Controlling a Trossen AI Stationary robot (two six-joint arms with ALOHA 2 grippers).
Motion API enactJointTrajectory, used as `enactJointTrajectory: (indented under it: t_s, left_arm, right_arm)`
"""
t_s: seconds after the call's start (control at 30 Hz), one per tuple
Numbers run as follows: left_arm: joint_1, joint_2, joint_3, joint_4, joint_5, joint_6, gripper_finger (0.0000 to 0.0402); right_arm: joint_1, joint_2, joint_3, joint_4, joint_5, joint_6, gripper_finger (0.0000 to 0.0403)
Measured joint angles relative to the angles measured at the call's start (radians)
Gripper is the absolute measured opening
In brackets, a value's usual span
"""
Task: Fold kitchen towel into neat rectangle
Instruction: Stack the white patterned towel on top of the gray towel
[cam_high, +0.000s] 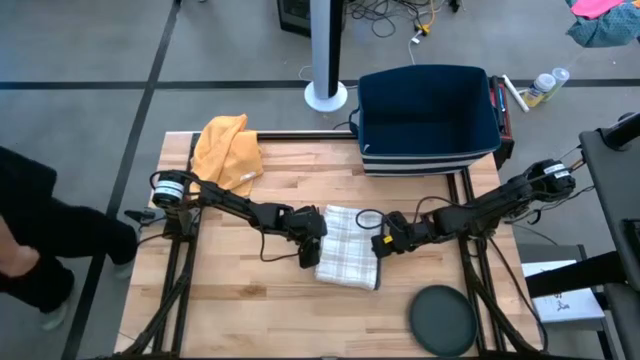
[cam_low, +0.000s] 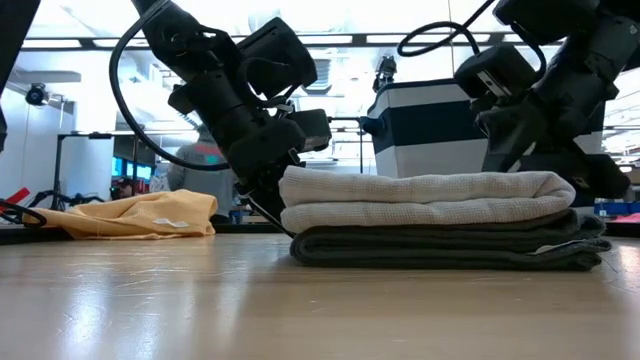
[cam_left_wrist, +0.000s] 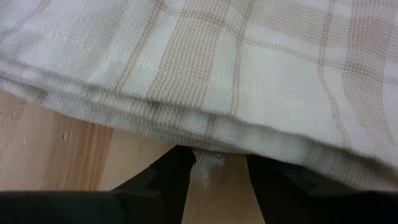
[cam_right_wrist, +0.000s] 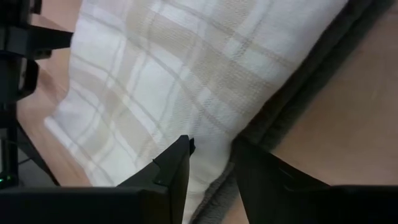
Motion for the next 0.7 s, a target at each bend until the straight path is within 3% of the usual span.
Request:
enactJointTrajectory:
  t_s: [0.3,0.6,0.7]
  left_arm:
    - [-0.002,0.001,0.001,0.004,-0.038,0.001,0.0152]
    - [-0.002,0.001,0.001,0.009,-0.042,0.001,0.0152]
    - [-0.002,0.001,0.001,0.018,-0.043,-0.002,0.0152]
  right_arm:
    - [0.000,0.000,-0.003,-0.001,0.006,-0.001,0.0095]
    - [0.000,0.000,-0.003,0.010,0.059,-0.008,0.0011]
    - [0.000,0.000,-0.004,0.015,0.069,-0.017,0.0006]
